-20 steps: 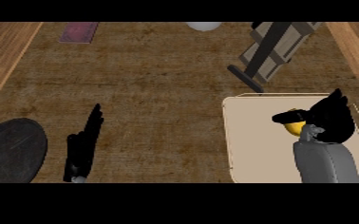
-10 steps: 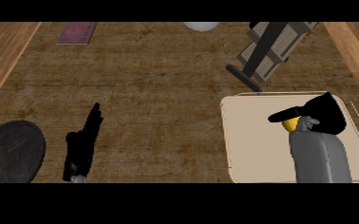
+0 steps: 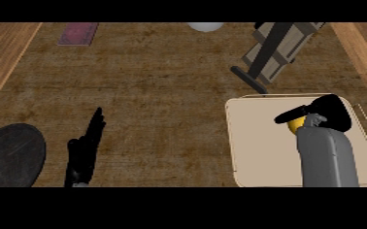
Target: Pick the lemon from the tray and place it in the tiered basket
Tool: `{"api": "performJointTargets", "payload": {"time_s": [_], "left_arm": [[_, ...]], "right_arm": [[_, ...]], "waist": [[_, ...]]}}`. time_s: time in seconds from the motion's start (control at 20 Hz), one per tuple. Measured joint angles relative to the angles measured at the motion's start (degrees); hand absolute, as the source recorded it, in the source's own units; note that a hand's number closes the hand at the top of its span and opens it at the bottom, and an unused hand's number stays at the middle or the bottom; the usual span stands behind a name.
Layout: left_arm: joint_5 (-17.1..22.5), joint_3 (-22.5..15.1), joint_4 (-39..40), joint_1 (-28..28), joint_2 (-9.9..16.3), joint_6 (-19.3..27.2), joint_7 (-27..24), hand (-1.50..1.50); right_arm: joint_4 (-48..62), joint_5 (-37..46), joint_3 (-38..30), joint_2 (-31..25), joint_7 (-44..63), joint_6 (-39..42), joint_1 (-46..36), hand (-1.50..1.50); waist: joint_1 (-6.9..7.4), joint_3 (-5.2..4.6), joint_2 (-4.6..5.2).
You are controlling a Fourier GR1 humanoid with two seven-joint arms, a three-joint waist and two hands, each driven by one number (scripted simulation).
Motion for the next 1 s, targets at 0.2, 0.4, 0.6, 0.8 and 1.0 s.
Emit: {"api": "performJointTargets", "payload": {"time_s": [0.2, 0.4, 0.6, 0.8, 1.0], "left_arm": [[-0.12, 0.46, 1.26, -1.08, -0.65, -0.18, 0.09, 0.0], [-0.02, 1.33, 0.58, -0.85, -0.02, -0.83, 0.52, 0.0], [-0.56, 1.34, 0.11, -0.7, -0.18, -1.28, 0.81, 0.0], [-1.23, 1.54, 1.59, -0.94, -1.42, -1.19, -0.14, 0.0], [-1.57, 2.18, 1.62, -1.15, -1.79, -1.45, 0.16, 0.0]], "right_arm": [[1.38, -1.57, -1.56, 0.01, -0.61, 0.34, 0.44, -1.5], [3.27, -2.39, -3.6, -0.03, -1.38, 0.11, 0.48, -1.5], [5.74, -3.76, -3.36, 0.0, -1.75, -1.15, 0.93, -1.5], [6.97, -4.03, -3.93, -0.02, -2.23, -1.62, 0.93, 1.5], [9.54, -3.61, -4.15, -0.89, -2.94, -2.88, 0.14, 1.5]], "waist": [[-0.19, 0.0, 0.02], [-0.1, 0.02, 0.02], [-0.03, 0.02, 0.03], [-0.12, 0.01, 0.03], [-0.08, -0.13, -0.03]]}}
